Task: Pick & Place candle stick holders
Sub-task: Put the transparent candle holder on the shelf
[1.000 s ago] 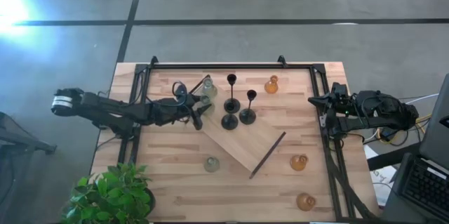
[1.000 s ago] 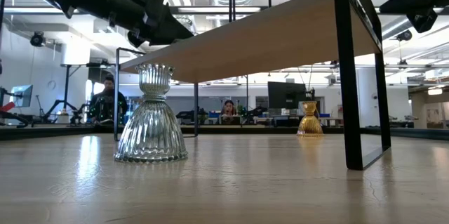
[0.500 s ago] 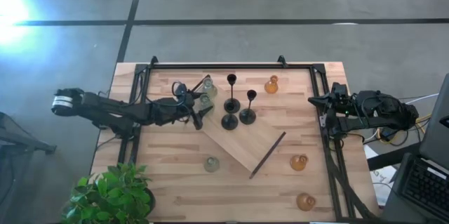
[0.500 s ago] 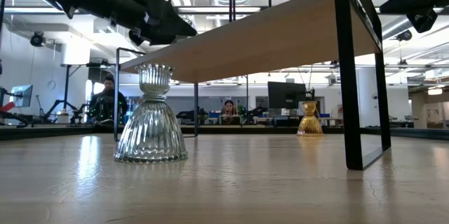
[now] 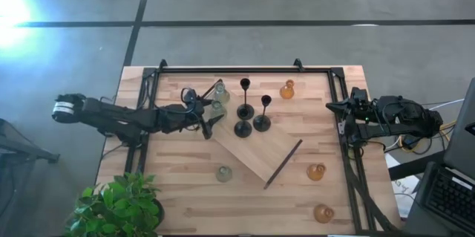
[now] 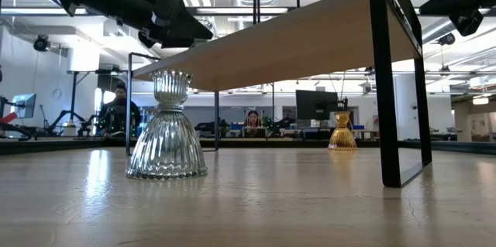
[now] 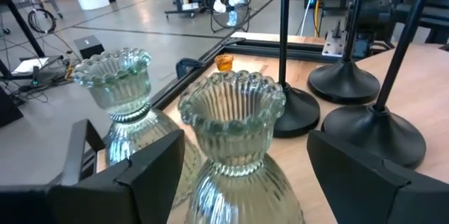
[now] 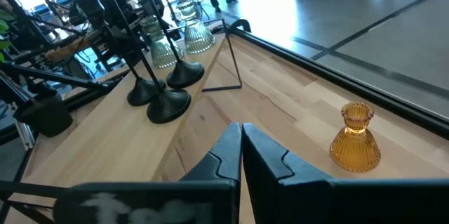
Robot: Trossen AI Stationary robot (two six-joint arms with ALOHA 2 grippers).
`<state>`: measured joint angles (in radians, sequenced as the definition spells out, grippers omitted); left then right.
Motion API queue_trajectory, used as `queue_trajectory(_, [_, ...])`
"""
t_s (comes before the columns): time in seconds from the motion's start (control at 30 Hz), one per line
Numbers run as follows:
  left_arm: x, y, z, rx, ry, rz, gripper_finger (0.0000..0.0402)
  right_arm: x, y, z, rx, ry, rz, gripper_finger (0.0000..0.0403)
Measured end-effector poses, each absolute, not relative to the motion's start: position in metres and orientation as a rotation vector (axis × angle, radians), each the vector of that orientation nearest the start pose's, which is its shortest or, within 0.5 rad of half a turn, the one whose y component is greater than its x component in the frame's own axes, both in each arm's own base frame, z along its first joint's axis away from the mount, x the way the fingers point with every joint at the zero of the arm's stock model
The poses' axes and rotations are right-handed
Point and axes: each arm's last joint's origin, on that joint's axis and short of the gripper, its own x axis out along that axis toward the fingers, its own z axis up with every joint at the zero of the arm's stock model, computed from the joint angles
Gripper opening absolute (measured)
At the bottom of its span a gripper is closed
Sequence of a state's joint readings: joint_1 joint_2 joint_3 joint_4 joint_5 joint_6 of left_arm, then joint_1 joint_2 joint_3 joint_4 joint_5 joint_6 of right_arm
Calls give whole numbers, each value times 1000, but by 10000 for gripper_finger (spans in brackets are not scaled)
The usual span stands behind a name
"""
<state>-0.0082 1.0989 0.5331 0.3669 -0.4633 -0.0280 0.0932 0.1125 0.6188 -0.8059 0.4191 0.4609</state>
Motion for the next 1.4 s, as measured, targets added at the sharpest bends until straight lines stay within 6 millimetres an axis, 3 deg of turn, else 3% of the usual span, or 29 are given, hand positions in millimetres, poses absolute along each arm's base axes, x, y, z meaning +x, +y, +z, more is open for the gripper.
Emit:
queue_trajectory(0.57, [185,3,259,38,259,407,305,34,-9,277,377,211,-384,8])
queue_trajectory(0.83, [157,-16,269,44,310,91,301,34,-9,277,377,211,-384,9])
queue_trajectory(1.0, [160,-29,259,-32,389,-105,291,34,-9,277,377,211,-384,8])
queue_trajectory(1.4, [186,-60,227,2,562,-192,289,34,-9,277,377,211,-384,9])
